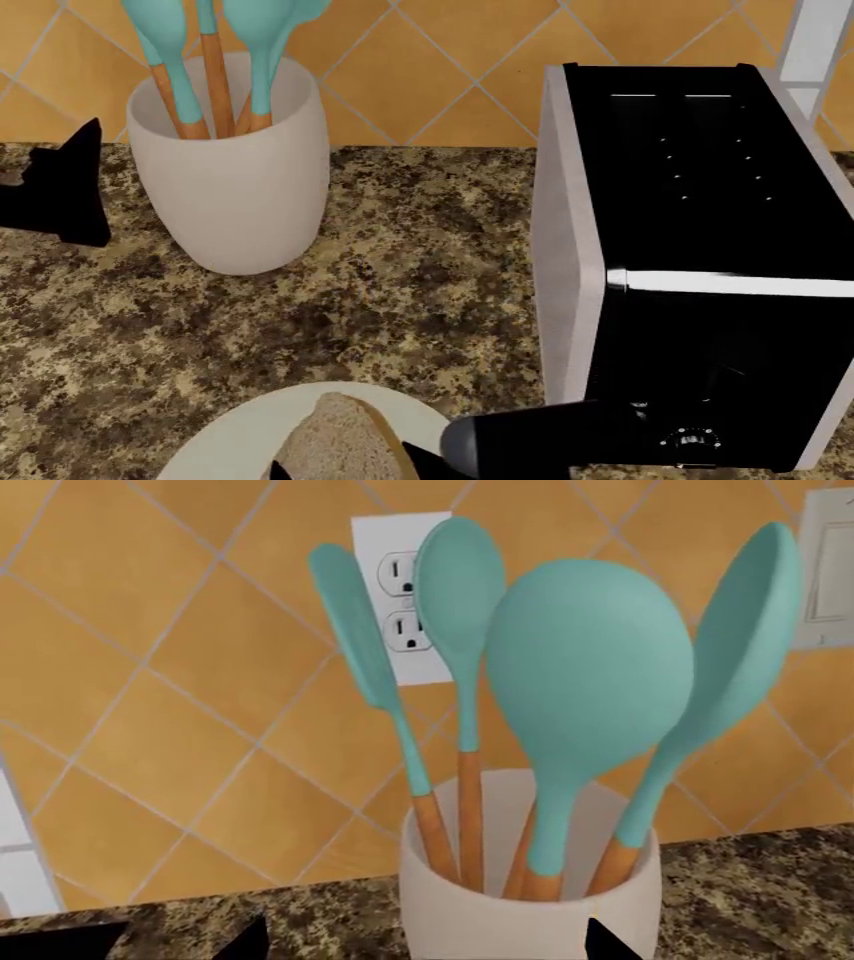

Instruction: Place the toasted item on a plate.

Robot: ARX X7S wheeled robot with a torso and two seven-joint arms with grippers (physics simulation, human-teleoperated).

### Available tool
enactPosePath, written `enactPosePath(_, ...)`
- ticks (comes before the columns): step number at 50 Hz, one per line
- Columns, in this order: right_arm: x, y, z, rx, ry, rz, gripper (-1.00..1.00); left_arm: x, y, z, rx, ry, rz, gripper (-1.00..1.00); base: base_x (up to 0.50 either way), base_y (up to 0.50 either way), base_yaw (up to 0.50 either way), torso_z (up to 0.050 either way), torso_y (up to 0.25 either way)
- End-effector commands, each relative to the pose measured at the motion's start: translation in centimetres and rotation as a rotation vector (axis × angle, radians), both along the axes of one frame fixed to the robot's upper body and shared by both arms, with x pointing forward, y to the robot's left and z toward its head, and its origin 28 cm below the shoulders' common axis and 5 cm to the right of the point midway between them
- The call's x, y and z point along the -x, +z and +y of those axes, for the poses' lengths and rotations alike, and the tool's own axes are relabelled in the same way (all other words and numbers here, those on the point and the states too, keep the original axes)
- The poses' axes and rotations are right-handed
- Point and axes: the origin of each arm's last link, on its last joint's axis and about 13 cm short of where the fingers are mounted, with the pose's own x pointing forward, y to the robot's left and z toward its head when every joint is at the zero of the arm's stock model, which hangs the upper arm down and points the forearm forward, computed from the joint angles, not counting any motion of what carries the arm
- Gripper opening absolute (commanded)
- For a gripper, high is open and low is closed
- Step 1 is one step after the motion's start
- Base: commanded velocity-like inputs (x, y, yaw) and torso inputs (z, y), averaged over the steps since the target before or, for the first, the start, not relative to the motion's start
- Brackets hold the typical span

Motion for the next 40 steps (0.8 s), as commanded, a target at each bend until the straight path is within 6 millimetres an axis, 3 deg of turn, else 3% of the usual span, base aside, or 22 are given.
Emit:
enactPosePath(1,0.1,0.1,0.1,0.016,0.011,-0.007,1.0,0.0,-0.1,0.2,0.005,0.004,0.0,1.0,0.0,0.0,0.0,0.0,0.0)
enactPosePath(40,1.3,4.3,0.2,0.197,-0.02,-0.217,1.0,0.3,0.0,0.0,0.015,-0.001,-0.004,1.0,0.0,0.0,0.0,0.0,0.0)
